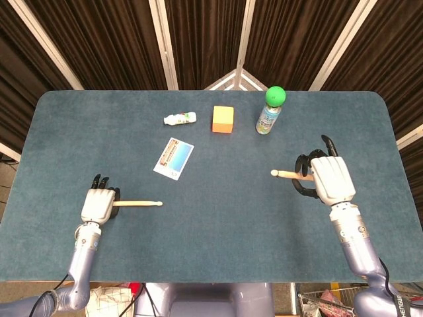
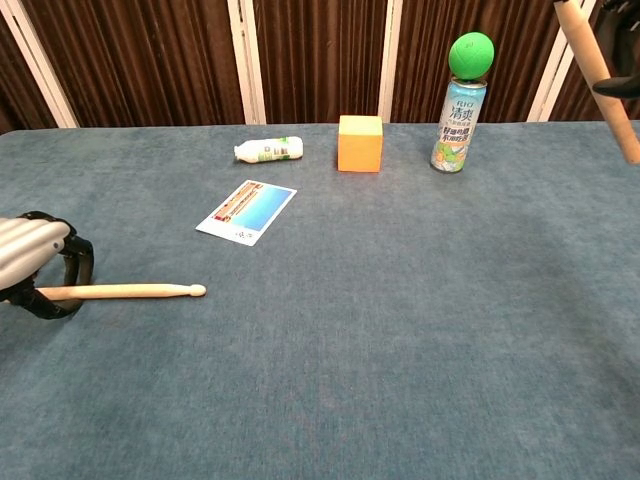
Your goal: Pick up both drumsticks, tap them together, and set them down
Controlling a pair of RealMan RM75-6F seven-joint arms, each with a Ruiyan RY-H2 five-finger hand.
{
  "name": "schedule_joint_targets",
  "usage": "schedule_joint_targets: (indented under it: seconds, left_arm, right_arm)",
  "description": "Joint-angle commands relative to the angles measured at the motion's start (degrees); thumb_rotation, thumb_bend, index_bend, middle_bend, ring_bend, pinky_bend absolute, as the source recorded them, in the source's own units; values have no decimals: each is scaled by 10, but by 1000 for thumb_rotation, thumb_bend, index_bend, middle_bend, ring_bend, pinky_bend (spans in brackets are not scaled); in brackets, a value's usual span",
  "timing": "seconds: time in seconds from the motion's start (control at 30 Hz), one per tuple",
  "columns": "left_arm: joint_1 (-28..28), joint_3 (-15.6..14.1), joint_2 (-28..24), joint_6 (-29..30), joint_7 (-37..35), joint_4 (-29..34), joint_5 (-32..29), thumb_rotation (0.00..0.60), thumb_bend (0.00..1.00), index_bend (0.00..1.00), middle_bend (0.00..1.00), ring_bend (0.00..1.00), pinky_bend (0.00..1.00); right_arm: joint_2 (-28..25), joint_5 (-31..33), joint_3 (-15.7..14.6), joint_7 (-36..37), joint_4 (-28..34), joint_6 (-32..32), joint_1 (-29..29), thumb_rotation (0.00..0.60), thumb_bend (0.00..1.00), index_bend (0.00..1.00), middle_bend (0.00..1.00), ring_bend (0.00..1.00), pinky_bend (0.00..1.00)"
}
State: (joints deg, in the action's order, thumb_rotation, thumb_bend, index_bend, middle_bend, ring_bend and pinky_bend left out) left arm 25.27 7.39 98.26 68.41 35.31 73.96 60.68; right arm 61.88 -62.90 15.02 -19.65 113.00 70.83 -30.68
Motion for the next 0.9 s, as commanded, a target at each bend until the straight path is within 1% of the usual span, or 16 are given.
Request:
schedule_joint_targets:
  seconds: [0.03,0.3,0.57,0.9]
  left_arm:
    - [2,1,4,3,5,-2,1,600,415,540,510,130,0]
    - [1,1,9,20,24,3,5,600,415,557,527,141,0]
    - [0,2,8,25,67,13,-17,600,415,563,536,140,0]
    - [2,2,5,34,101,27,-26,600,415,562,554,141,0]
  right_arm:
    - [1,0,0,0,-1,0,0,600,389,646,625,382,0]
    - [2,-1,-1,2,-5,4,1,600,388,646,627,384,0]
    - [4,-3,-3,0,-8,6,2,600,388,646,627,384,0]
    - [7,-2,-4,-6,-10,7,0,600,388,646,628,385,0]
